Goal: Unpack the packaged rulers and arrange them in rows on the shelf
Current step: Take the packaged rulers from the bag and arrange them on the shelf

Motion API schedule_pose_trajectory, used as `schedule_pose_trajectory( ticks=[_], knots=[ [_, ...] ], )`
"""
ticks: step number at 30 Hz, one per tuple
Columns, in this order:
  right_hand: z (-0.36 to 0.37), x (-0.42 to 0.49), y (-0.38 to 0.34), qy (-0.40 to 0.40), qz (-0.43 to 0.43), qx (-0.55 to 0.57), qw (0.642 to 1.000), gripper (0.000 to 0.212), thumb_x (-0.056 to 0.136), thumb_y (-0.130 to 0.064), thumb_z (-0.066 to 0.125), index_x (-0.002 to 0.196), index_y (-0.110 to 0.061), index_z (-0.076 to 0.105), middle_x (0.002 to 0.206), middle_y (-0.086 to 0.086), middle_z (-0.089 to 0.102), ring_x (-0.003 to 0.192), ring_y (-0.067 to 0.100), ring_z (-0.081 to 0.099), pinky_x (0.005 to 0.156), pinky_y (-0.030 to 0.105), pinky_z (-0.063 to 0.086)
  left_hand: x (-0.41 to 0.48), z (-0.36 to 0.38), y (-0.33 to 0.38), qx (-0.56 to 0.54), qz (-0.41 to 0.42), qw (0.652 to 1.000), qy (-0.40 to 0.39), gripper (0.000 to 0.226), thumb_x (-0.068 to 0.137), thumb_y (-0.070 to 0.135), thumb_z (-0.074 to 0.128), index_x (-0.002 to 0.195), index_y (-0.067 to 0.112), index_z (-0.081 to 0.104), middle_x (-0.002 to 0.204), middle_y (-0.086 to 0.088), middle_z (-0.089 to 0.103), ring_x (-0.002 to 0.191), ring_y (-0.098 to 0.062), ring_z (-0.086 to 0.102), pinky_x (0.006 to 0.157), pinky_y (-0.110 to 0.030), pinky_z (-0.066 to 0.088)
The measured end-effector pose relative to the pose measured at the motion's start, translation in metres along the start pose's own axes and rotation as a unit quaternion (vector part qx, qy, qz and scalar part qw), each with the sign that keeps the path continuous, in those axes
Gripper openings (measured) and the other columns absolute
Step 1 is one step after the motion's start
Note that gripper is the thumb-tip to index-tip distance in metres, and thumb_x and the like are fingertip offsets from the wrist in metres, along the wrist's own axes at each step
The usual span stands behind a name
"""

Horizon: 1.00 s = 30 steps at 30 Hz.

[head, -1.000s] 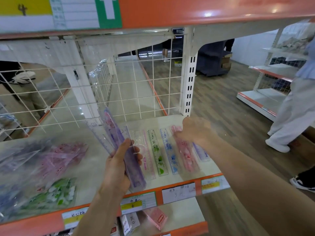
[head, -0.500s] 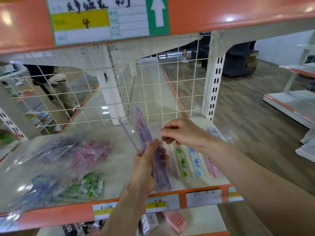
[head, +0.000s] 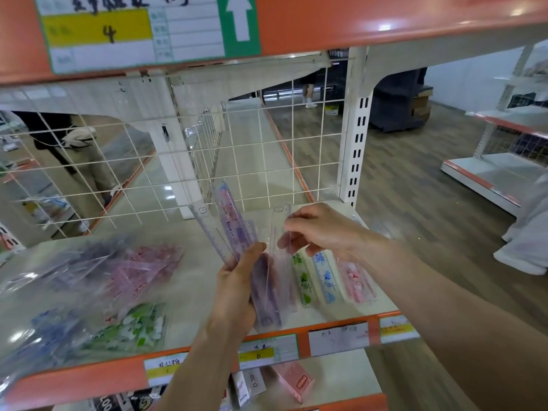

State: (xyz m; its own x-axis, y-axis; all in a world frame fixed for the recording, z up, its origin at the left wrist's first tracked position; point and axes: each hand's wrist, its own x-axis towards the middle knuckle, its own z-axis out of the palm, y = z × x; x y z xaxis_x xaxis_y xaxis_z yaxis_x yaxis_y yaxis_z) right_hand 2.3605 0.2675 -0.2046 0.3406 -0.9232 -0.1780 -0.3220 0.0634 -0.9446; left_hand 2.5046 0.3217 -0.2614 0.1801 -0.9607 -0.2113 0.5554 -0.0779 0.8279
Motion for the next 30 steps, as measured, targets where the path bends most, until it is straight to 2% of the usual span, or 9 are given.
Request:
schedule_pose_trajectory(
  ticks=[5,10,12,16,19,23,25,27,30],
  knots=[
    [-0.021,-0.006,0.001,0.031,-0.004,-0.001,1.0,0.009,0.089,-0.013,0.056,0.083,-0.012,0.062,0.075,0.001,0.073,0.064,0.008,0.064,0.055,0.021,0.043,0.007,0.022,0.016,0.041,0.011,0.998,-0.056,0.012,0.091,0.014,0.056,0.084,0.005,0.06,0.062,-0.008,0.06,0.045,-0.017,0.054,0.043,-0.022,0.046],
    [-0.053,-0.016,0.006,0.09,-0.01,0.144,0.985,0.014,0.088,-0.01,0.046,0.078,-0.011,0.056,0.087,0.006,0.075,0.075,0.016,0.07,0.064,0.027,0.046,0.004,0.041,0.01,0.063,0.01,0.994,-0.093,0.013,0.092,0.015,0.056,0.083,0.005,0.06,0.062,-0.009,0.058,0.044,-0.017,0.052,0.041,-0.022,0.043],
    [-0.07,-0.02,0.012,0.133,-0.015,0.197,0.971,0.016,0.091,-0.012,0.044,0.077,-0.014,0.053,0.085,0.005,0.075,0.064,0.013,0.066,0.056,0.024,0.039,0.003,0.041,0.001,0.059,-0.006,0.995,-0.086,0.013,0.092,0.015,0.056,0.083,0.006,0.06,0.061,-0.008,0.059,0.043,-0.016,0.053,0.041,-0.021,0.044],
    [-0.092,-0.024,0.029,0.185,-0.022,0.252,0.95,0.018,0.09,-0.005,0.049,0.076,-0.013,0.056,0.073,0.002,0.064,0.047,0.005,0.035,0.041,0.016,0.02,0.007,0.044,-0.011,0.035,-0.043,0.996,-0.076,0.01,0.09,0.017,0.058,0.085,0.007,0.059,0.063,-0.007,0.058,0.044,-0.017,0.053,0.041,-0.021,0.045],
    [-0.089,-0.023,0.033,0.219,-0.004,0.249,0.944,0.007,0.089,-0.007,0.06,0.09,-0.013,0.058,0.068,0.004,0.063,0.051,0.006,0.048,0.046,0.017,0.03,0.008,0.053,-0.017,0.049,-0.067,0.993,-0.086,0.009,0.089,0.015,0.059,0.083,0.008,0.059,0.067,-0.009,0.063,0.044,-0.017,0.053,0.04,-0.021,0.045],
    [-0.073,-0.017,0.024,0.167,-0.018,0.328,0.93,0.029,0.087,0.0,0.061,0.116,-0.006,0.056,0.066,0.002,0.07,0.056,0.008,0.063,0.054,0.021,0.044,0.001,0.08,-0.026,0.091,-0.111,0.98,-0.137,0.003,0.081,0.007,0.065,0.079,0.006,0.063,0.083,-0.019,0.069,0.045,-0.018,0.055,0.039,-0.021,0.044],
    [-0.068,-0.019,0.019,0.099,-0.022,0.325,0.94,0.021,0.091,-0.002,0.057,0.11,-0.005,0.064,0.07,-0.001,0.07,0.059,0.006,0.062,0.052,0.019,0.051,-0.002,0.092,-0.028,0.084,-0.136,0.974,-0.158,0.012,0.075,0.009,0.068,0.084,0.003,0.064,0.082,-0.02,0.068,0.044,-0.018,0.054,0.039,-0.021,0.044],
    [-0.068,-0.019,0.017,0.076,-0.018,0.312,0.947,0.016,0.093,-0.007,0.054,0.098,-0.015,0.067,0.073,-0.006,0.069,0.06,0.004,0.059,0.051,0.023,0.052,-0.002,0.098,-0.026,0.06,-0.163,0.968,-0.181,0.009,0.085,0.012,0.061,0.091,0.005,0.06,0.084,-0.019,0.069,0.042,-0.016,0.05,0.039,-0.02,0.041],
    [-0.077,-0.017,0.021,0.073,-0.044,0.323,0.942,0.02,0.093,-0.004,0.048,0.091,-0.018,0.061,0.069,-0.009,0.066,0.07,0.006,0.057,0.071,0.024,0.042,-0.005,0.098,-0.02,-0.011,-0.222,0.951,-0.216,0.012,0.091,0.018,0.053,0.083,0.011,0.057,0.076,-0.01,0.067,0.04,-0.011,0.045,0.038,-0.017,0.037]
  ],
)
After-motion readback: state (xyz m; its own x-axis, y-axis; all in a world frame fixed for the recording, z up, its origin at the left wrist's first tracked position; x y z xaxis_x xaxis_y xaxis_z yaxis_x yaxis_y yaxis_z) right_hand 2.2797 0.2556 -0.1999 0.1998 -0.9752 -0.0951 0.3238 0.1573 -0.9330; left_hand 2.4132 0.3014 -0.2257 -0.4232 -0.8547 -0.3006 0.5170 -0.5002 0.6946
